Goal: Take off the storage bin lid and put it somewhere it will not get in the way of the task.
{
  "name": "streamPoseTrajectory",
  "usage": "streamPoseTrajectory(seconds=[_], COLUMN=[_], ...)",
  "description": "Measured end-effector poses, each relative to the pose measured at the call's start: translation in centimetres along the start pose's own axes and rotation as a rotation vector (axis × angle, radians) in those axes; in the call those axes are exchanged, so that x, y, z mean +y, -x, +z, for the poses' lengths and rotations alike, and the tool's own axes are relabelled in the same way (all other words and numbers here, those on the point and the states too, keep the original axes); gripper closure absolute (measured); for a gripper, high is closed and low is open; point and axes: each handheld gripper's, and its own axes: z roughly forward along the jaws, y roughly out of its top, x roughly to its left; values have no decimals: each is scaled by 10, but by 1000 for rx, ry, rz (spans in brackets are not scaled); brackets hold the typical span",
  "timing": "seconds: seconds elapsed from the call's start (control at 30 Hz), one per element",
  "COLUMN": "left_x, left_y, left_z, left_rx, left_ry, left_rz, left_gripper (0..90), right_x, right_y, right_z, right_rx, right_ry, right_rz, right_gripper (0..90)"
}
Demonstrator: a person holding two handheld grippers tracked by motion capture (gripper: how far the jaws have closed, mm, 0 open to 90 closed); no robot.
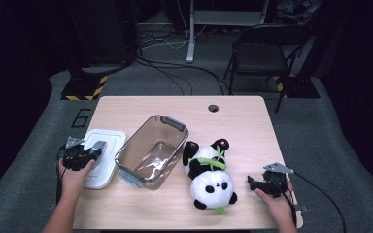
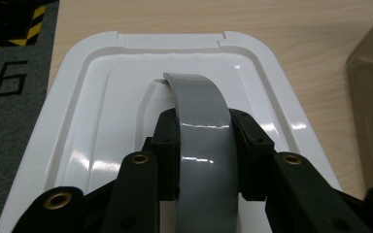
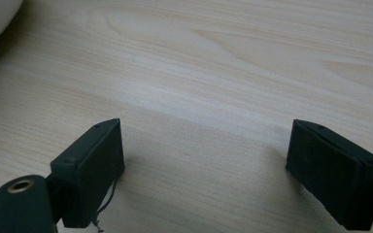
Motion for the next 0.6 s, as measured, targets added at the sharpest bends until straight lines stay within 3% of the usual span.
streamPoseTrajectory(seconds=[0.27,0.6], left_x=[-8,-11], left_y=[1,6], left_z=[7,17], left_rx=[9,9], left_ry=[-32,-91], left_rz=[4,52], left_gripper=[669,655], right_x=[0,0], right_y=[0,0], right_z=[0,0], right_rx=[-2,2], right_ry=[0,0], right_rz=[-2,-1], right_gripper=[128,130])
